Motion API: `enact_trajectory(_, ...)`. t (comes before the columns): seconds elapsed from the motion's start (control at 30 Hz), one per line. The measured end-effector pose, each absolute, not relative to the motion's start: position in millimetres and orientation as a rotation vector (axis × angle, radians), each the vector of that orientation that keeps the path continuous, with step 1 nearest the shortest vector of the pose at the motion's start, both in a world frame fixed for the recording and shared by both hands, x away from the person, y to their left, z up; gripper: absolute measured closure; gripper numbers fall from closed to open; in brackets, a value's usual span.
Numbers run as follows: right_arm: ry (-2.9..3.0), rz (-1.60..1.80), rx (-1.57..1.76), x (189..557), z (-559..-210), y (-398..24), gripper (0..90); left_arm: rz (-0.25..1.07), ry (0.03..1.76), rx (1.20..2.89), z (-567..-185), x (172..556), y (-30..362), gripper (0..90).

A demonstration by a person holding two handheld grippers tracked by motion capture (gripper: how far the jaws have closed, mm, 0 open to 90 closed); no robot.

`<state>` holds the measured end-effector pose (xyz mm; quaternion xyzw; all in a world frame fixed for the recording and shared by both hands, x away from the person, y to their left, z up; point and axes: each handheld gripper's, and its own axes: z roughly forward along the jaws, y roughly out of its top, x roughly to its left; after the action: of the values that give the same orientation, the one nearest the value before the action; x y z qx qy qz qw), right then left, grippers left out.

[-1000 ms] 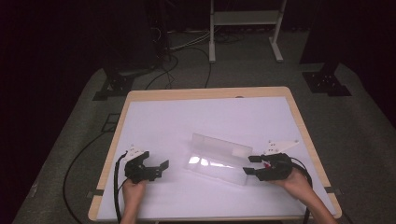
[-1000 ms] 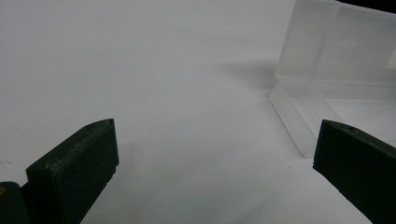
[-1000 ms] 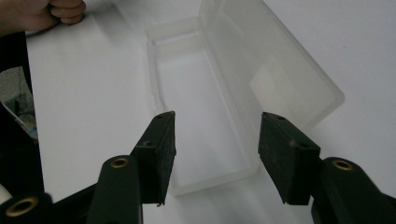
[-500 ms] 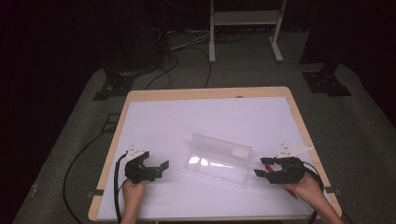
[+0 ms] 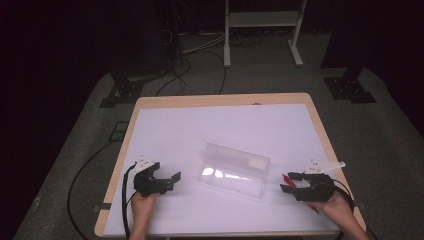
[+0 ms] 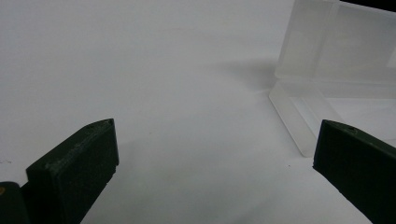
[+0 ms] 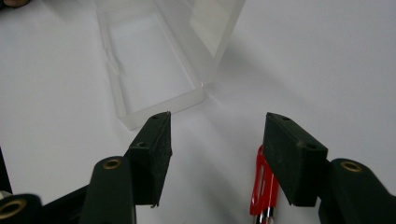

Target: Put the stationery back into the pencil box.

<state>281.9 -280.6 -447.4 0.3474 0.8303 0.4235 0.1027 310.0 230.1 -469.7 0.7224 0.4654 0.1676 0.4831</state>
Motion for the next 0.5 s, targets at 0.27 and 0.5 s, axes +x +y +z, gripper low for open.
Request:
enact_trajectory(0.27, 2.435, 1.243, 1.078, 275.0, -456.0, -292.7, 41.9, 0.410, 1.131, 1.767, -469.7, 310.0, 229.9, 0.0)
enact_trajectory(0.5, 2.415, 1.221, 1.109, 270.5, -461.2, -301.2, 42.2, 0.411, 1.130, 1.768, -469.7, 310.0, 229.7, 0.0)
